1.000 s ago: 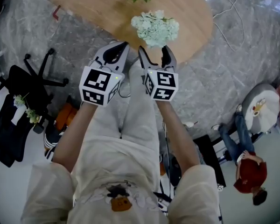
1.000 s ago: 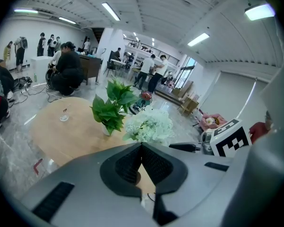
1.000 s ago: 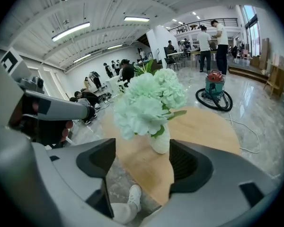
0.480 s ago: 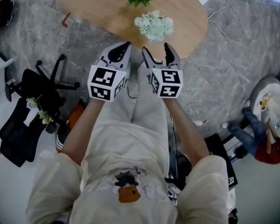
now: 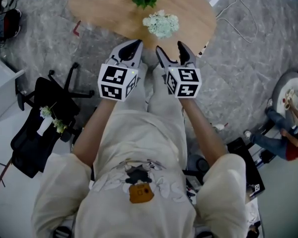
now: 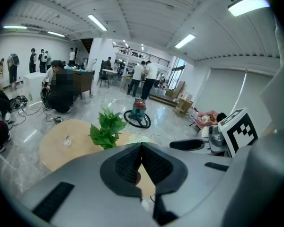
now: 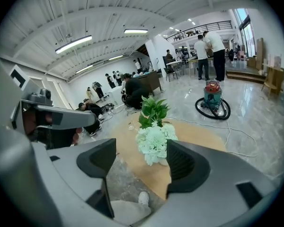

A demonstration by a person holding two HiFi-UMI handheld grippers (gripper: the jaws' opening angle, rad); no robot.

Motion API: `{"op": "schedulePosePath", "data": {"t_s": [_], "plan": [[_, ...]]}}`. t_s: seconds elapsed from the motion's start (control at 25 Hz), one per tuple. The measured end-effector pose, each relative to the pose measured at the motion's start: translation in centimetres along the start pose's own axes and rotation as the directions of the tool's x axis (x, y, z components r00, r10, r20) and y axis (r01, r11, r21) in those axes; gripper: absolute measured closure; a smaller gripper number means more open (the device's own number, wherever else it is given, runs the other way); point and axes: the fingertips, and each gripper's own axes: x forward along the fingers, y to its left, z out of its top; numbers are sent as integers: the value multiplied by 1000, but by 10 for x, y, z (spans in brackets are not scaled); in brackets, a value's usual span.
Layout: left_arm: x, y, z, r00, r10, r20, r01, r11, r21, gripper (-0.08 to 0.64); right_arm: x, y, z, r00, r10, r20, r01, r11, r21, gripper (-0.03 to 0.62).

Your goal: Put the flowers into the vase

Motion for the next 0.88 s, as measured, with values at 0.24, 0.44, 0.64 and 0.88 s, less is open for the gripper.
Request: {"op": "schedulePosePath", "data": {"t_s": [0.24,0.44,0.64,0.88], "plan": [[-16,-20,27,1000,-9,19,8,999,49,557,-23,4,20,999,51,9,-51,998,44,258],[-35,-39,43,999,-12,39,8,996,86,557,-45,9,38,996,87,33,-89,995,34,258],[-40,-51,44,999,-27,27,24,995,93,557,-57,22,48,988,156,14,-156,985,73,258],[-44,-72,56,998,-63,28,59,990,131,557,-84,33,56,980,199,25,-200,975,101,259]]}}
